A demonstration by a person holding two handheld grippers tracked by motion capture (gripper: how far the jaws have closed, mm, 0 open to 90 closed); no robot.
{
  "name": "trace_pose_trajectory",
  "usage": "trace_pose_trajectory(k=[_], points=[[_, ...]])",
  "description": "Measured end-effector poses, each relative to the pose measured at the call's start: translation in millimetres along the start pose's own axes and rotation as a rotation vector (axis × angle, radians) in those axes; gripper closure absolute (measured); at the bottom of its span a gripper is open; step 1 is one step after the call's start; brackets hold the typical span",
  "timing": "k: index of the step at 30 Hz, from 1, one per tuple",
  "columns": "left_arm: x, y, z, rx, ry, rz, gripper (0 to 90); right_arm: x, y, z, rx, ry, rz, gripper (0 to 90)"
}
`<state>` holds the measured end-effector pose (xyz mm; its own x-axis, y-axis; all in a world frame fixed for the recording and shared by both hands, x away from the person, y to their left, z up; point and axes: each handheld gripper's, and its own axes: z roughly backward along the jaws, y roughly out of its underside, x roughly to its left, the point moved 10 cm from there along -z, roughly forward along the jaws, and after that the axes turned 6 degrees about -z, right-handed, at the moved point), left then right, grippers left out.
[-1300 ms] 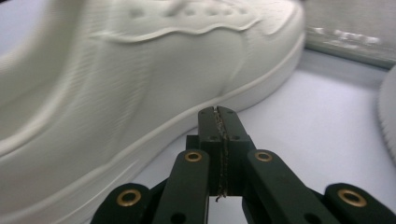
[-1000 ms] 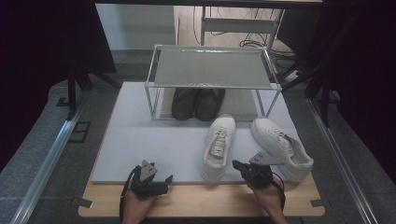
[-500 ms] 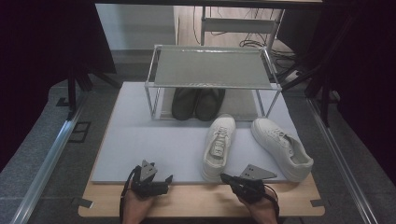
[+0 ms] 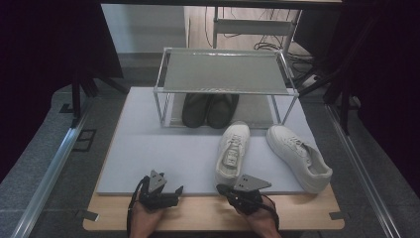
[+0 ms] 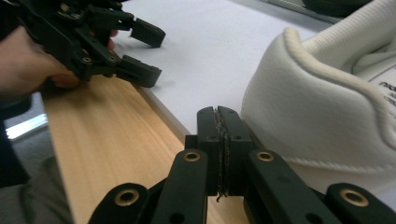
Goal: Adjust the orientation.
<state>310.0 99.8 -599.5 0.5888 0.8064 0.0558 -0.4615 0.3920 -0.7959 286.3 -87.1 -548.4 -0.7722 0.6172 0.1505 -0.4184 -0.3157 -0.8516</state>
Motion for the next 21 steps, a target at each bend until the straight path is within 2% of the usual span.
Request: trace_pose_trajectory(k=[3, 7, 11, 15, 21], points=[[0.0, 0.0, 0.0, 0.000, 0.000, 0.000, 14.3, -0.6, 1.0, -3.7, 0.001, 0.011, 0.006, 89.6], [0.0, 0.0, 0.0, 0.000, 0.000, 0.000, 14.3, -2.5, 3.3, -1.4, 0.003, 0.020, 0.026, 89.9], [0.0, 0.0, 0.0, 0.000, 0.000, 0.000, 14.3, -8.9, 5.5, 4.1, 0.004, 0.051, 0.039, 90.0], [0.0, 0.0, 0.0, 0.000, 0.001, 0.000, 14.3, -17.5, 8.8, 12.8, -0.002, 0.061, 0.012, 90.0], [0.0, 0.0, 0.0, 0.000, 0.000, 0.000, 14.4, -23.9, 14.2, 22.3, 0.001, 0.082, 0.017, 90.0]])
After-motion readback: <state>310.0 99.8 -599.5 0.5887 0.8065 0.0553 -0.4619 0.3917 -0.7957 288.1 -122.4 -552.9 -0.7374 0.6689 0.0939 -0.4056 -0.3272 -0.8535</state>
